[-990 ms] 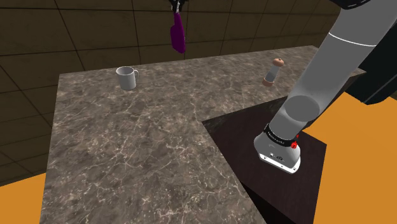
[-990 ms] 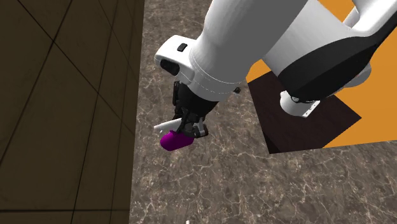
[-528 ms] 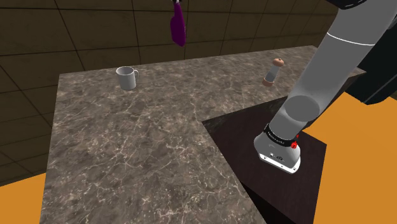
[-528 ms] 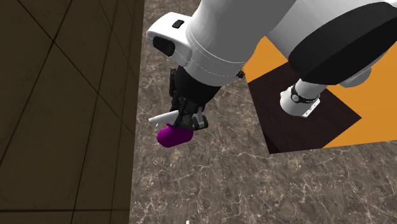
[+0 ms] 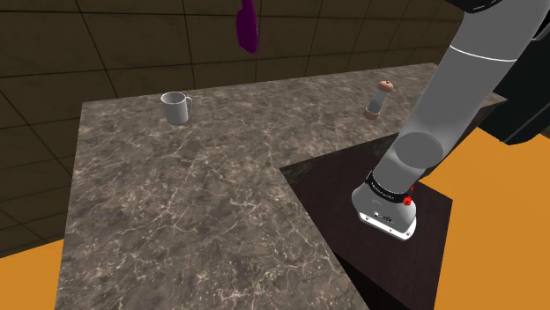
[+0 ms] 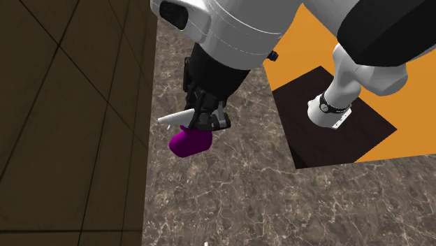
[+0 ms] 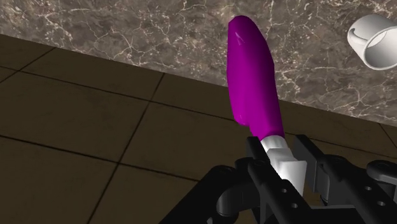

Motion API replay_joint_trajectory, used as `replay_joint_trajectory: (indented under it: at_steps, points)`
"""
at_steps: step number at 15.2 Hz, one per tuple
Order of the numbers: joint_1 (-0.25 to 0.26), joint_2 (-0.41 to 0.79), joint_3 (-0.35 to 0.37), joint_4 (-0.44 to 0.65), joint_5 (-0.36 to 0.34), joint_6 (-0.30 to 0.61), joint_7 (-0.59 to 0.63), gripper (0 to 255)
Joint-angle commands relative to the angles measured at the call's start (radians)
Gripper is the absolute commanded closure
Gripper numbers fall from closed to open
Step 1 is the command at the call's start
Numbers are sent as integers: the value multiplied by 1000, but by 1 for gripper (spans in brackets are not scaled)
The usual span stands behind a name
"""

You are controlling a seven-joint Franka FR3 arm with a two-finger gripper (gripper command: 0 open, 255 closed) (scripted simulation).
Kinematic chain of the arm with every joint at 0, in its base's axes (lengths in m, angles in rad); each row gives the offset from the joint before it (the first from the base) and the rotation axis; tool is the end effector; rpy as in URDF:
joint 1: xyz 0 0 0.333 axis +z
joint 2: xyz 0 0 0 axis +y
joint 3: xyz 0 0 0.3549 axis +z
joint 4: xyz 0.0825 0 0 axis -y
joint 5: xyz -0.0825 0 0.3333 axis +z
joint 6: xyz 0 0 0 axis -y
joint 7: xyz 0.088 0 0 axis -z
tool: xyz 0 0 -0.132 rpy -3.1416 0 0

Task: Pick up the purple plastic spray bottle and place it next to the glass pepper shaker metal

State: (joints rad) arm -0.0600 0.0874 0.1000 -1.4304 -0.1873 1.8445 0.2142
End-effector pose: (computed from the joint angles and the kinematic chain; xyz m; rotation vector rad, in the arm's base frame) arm 0.5675 0.0002 0.6845 2.9527 -0.2294 0.5186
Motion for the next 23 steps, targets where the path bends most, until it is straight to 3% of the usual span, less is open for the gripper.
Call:
replay_joint_trajectory:
  at_steps: [1, 9, 15, 23]
  points:
    - [2, 11, 2, 45, -1, -34, -3, 255]
    - [10, 71, 5, 234, -6, -163, -19, 255]
    - [-61, -132, -49, -27, 52, -85, -127, 255]
    - [-126, -327, -149, -246, 95, -45, -290, 255]
